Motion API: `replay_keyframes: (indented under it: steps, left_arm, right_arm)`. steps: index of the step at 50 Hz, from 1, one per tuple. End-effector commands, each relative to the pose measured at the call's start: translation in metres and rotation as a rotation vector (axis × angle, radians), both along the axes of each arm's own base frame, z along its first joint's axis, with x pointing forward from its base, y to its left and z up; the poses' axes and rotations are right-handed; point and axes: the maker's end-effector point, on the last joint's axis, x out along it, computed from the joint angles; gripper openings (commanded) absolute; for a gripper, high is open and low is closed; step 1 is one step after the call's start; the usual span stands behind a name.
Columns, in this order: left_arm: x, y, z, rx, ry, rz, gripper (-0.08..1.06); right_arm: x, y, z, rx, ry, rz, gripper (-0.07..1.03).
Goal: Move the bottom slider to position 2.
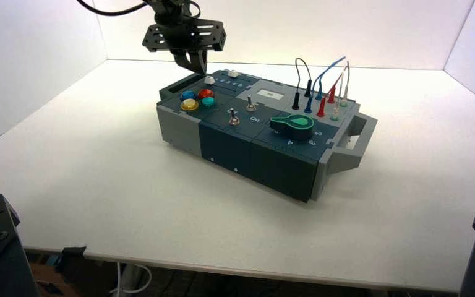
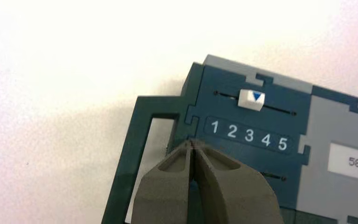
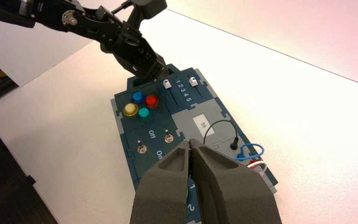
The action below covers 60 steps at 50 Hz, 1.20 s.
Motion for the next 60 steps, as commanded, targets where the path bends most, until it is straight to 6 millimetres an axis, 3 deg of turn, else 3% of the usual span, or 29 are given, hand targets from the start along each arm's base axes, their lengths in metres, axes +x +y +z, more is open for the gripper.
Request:
replay_keyframes:
  steps: [1,60]
  left_arm:
    - [0.006,-0.006,0.012,-0.015,-0.025,-0.004,-0.03]
    - [0.004,-0.018,0.011,-0.01,-0.019,-0.031,-0.03]
  right_arm:
    - [0.004,0.002,0.011,0.018,-0.019,-0.004,-0.02]
    - [0.004,0.002,0.01,0.016,-0.017,-0.003,-0.02]
